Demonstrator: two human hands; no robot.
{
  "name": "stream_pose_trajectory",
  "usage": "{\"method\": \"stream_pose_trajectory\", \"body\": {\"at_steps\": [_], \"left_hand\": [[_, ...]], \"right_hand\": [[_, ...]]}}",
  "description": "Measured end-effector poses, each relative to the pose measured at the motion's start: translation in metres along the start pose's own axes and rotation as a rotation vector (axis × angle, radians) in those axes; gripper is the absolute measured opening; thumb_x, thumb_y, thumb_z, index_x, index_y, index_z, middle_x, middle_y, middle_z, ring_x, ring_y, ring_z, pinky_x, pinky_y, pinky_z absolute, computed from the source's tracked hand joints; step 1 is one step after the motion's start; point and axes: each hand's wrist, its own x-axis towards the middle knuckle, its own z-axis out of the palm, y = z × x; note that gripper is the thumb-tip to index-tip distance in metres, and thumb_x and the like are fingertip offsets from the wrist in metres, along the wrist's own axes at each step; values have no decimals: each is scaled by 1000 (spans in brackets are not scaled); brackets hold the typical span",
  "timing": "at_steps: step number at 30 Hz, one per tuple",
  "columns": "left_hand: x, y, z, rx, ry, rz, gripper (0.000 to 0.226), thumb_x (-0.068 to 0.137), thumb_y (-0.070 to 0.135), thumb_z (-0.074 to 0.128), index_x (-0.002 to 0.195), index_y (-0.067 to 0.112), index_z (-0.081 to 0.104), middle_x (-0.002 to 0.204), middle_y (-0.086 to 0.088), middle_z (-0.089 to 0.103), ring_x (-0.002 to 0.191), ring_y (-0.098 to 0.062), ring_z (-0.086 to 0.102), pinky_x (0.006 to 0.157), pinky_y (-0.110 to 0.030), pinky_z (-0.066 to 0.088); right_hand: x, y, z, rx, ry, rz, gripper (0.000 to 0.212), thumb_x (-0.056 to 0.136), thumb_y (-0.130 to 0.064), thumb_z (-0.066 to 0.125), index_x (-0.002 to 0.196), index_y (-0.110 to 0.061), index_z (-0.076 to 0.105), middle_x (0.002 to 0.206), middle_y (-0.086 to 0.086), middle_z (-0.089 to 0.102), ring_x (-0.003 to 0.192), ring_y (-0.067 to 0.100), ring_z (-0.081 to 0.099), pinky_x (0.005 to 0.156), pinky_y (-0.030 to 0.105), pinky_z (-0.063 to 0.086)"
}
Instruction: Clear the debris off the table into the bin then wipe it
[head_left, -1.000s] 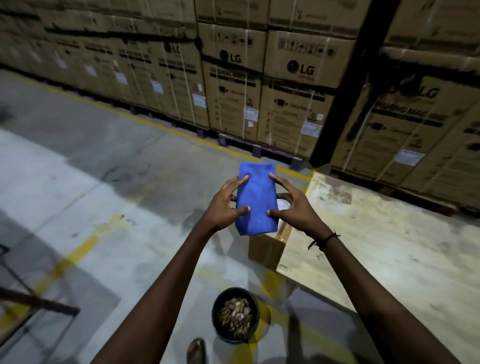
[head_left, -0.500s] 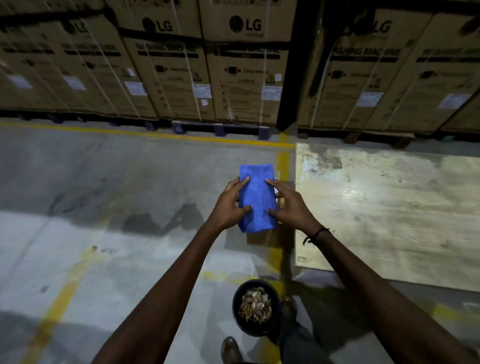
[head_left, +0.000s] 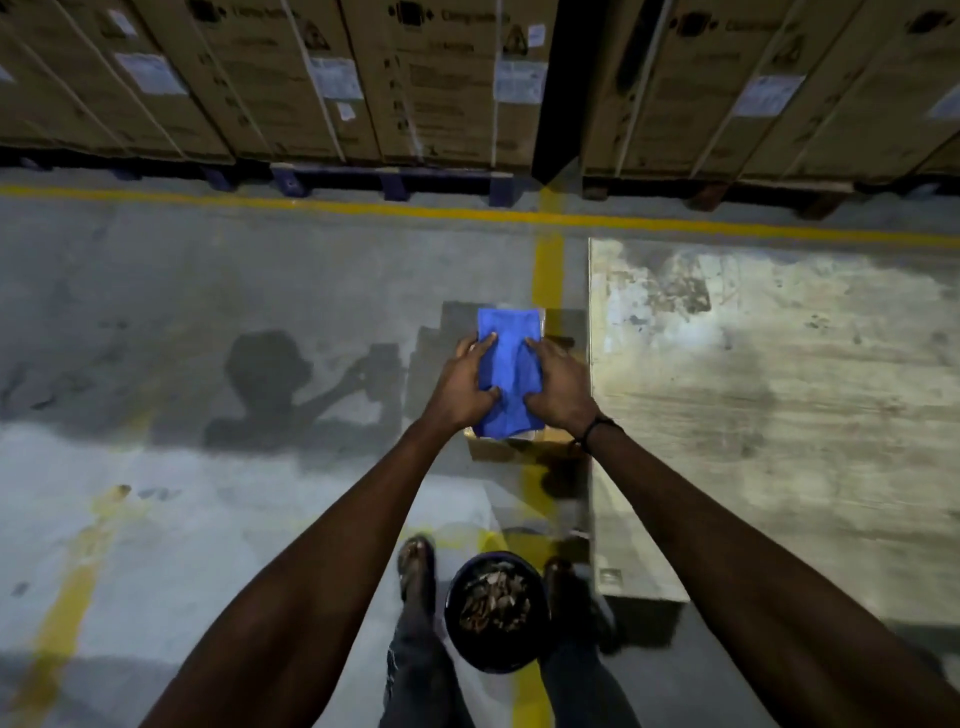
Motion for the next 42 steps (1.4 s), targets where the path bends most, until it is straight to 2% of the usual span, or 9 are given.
{"method": "stream_pose_trajectory", "body": {"at_steps": [6, 10, 15, 17, 22, 25, 28, 37, 42], "left_hand": [[98, -65, 56, 78, -177, 29, 86, 86, 10, 80, 160, 8, 37, 166, -21, 26, 150, -36, 35, 117, -26, 28], [141, -106, 95, 154, -240, 52, 85, 86, 11, 79, 160, 7, 36, 167, -22, 24, 151, -38, 34, 116, -28, 29], [165, -139, 126, 262, -250, 85, 85, 90, 8, 71, 163, 12, 28, 171, -17, 11, 137, -44, 49, 109, -42, 46], [170, -143, 133, 370, -258, 122, 87, 93, 14, 70, 165, 15, 21, 171, -19, 4, 134, -48, 49, 109, -49, 47], [170, -135, 143, 797, -223, 165, 91, 102, 42, 59, 167, 13, 3, 170, -24, -21, 158, -45, 5, 125, -63, 12], [173, -142, 142, 916, -230, 151, 91, 102, 49, 50, 167, 14, -2, 170, -20, -24, 159, -44, -13, 121, -66, -13], [177, -147, 143, 999, -264, 127, 94, 101, 56, 46, 166, 15, -9, 171, -18, -24, 157, -43, -20, 113, -65, -23], [172, -135, 144, 1047, -277, 83, 89, 105, 60, 39, 167, 13, -5, 172, -17, -19, 158, -42, -17, 115, -62, -23], [124, -104, 103, 855, -157, 93, 70, 107, 46, 42, 166, 14, 21, 174, -13, 12, 162, -34, 2, 126, -58, -10]], "right_hand": [[71, 48, 51, 19, 1, 183, 99, 62, -29, 53, 155, 0, 39, 158, 23, 39, 144, 37, 39, 111, 27, 28], [113, 79, 88, -64, -35, 271, 87, 84, -25, 68, 160, -4, 31, 162, 21, 32, 145, 38, 38, 119, 37, 31], [150, 104, 125, -117, -43, 286, 78, 92, -11, 65, 160, -6, 27, 166, 22, 21, 149, 38, 34, 120, 36, 28], [160, 108, 135, -116, -23, 256, 78, 93, -6, 65, 161, -4, 26, 167, 25, 13, 153, 43, 24, 124, 45, 26], [171, 108, 162, -416, -166, 93, 100, 100, -34, 67, 166, -10, -3, 171, 25, -15, 159, 42, -11, 131, 54, 7], [169, 104, 162, -504, -240, 137, 80, 108, -28, 52, 164, 1, 3, 171, 26, 0, 160, 42, -1, 128, 49, 6], [171, 100, 158, -619, -312, 130, 86, 108, -40, 49, 163, 0, -4, 171, 27, -1, 160, 42, 0, 128, 47, 6], [167, 100, 145, -499, -291, 150, 81, 107, -22, 54, 163, 1, 1, 171, 27, -2, 160, 40, 1, 129, 45, 10], [126, 76, 104, -347, -102, 130, 72, 102, -23, 63, 161, -7, 25, 169, 22, 18, 156, 37, 22, 126, 39, 23]]}}
